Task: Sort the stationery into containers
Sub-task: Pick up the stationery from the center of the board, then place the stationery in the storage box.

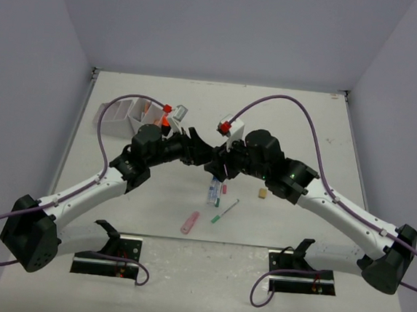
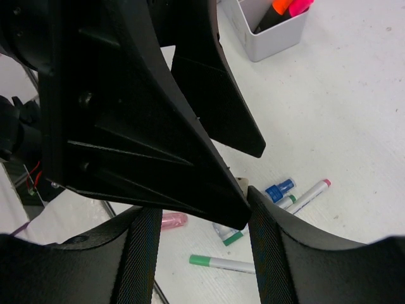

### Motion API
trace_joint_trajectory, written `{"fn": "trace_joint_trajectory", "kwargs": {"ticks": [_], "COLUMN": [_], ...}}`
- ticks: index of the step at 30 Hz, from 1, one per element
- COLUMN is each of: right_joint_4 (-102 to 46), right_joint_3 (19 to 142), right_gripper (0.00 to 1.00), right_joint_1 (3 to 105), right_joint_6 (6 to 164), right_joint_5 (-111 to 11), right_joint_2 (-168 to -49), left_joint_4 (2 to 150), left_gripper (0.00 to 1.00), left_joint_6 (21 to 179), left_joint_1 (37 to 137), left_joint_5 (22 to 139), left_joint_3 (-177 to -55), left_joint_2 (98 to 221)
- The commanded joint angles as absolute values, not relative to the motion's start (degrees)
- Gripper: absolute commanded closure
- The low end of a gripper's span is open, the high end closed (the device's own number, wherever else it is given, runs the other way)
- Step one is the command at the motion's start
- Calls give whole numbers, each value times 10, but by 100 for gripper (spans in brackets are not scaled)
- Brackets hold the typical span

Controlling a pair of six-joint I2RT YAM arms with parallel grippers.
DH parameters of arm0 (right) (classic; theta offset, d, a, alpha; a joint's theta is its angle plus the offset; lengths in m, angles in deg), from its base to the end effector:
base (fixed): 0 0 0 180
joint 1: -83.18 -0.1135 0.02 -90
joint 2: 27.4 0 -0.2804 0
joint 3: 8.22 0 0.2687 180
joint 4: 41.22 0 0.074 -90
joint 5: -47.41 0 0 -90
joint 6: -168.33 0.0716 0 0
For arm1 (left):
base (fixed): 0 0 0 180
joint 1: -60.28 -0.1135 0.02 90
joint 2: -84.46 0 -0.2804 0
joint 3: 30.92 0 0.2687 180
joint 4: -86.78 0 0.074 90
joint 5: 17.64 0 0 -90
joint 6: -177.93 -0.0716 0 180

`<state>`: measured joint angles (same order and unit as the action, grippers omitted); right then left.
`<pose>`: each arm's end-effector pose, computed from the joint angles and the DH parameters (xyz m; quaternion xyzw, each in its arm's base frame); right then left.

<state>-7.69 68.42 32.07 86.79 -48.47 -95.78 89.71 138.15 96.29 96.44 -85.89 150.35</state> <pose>0.1914 0.2490 0.3508 -0.3323 0.7758 0.3032 0.4425 0.2314 -0.2043 0.2992 0.0445 0.7493 -0.5535 0.3608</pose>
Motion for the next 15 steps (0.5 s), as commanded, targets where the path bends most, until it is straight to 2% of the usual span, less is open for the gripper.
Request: {"fn": "trace_joint_trajectory", "kwargs": {"ticks": [1, 11, 15], "right_joint_4": [-82, -90, -82], "right_joint_3": [717, 728, 736], "right_gripper": [79, 79, 79], "right_joint_1": [317, 317, 317], "right_joint_6": [863, 876, 878], "right_joint_5": [-467, -406, -382], "right_joint_2": [-952, -958, -968], "left_joint_4": [930, 958, 954], "left_gripper": [29, 40, 36], "left_joint_6": [1379, 1387, 1378], "left_joint_1": [969, 970, 970], "left_joint_5": [1001, 1041, 1043], "left_joint_3": [-874, -856, -857], "left_joint_2": [1508, 1506, 1499]}}
